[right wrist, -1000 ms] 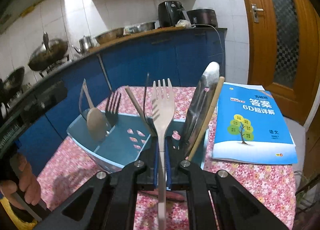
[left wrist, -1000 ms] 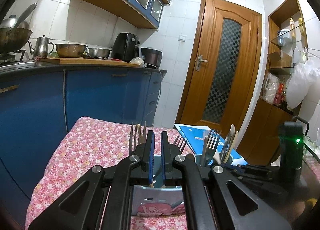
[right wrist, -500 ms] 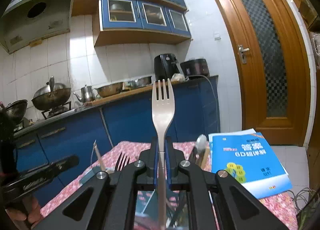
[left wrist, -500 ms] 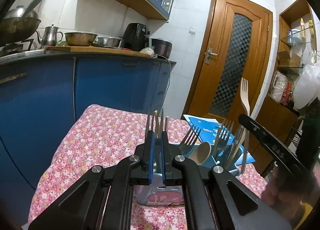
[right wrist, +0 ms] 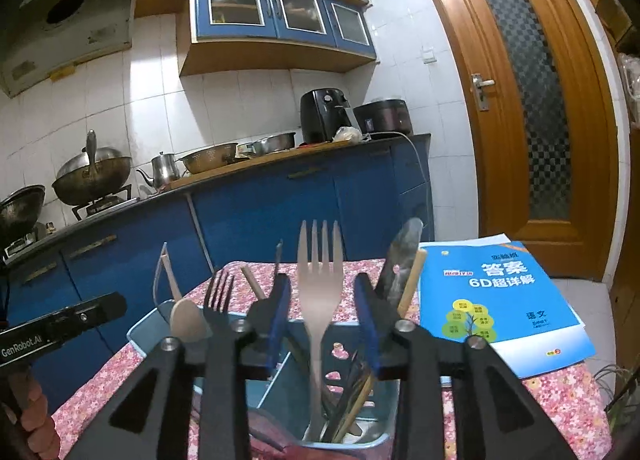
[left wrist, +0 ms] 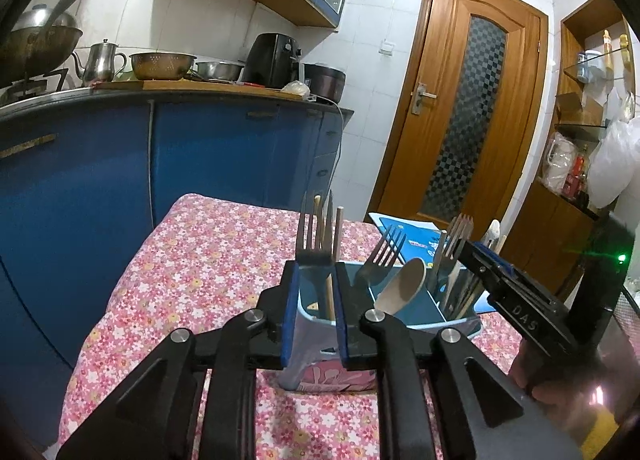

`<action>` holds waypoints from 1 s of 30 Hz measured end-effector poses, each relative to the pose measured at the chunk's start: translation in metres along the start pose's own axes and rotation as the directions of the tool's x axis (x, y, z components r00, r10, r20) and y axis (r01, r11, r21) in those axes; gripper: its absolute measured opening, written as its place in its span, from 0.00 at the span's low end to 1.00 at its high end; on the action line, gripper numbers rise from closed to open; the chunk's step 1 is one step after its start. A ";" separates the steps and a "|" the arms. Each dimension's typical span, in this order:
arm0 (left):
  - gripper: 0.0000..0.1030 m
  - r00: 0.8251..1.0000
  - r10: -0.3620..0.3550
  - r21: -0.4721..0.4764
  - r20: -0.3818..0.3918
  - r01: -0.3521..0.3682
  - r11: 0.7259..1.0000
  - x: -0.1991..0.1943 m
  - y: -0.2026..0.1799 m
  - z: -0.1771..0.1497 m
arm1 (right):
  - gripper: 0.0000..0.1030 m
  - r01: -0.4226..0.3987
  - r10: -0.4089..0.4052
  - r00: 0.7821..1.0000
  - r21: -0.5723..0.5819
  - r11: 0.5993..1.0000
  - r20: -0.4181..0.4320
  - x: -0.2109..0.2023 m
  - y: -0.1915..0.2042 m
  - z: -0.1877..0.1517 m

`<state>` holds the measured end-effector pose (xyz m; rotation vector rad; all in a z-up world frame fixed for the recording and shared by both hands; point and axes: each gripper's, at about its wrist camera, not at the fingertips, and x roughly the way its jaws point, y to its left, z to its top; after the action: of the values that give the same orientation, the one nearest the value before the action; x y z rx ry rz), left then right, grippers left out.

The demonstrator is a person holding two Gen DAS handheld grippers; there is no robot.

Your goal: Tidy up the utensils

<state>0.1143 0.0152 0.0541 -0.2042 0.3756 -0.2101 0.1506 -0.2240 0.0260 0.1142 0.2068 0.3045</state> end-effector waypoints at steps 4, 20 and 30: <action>0.18 1.000 0.005 0.001 -0.014 -0.005 1.000 -0.006 0.000 -0.003 | 0.48 -0.002 0.002 1.000 0.004 1.000 0.015 -0.013 0.003 0.003; 0.50 0.996 0.065 0.043 -0.060 -0.063 0.997 -0.060 -0.004 -0.023 | 0.62 -0.051 0.054 0.997 0.051 0.997 -0.050 -0.099 0.032 -0.007; 0.78 0.990 0.125 0.077 -0.071 -0.120 0.990 -0.097 -0.005 -0.054 | 0.97 -0.001 0.003 0.997 0.019 1.000 -0.076 -0.147 0.052 -0.039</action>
<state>0.0043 0.0252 0.0396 -0.1009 0.4535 -0.1103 -0.0097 -0.2170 0.0226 0.1219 0.2847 0.3092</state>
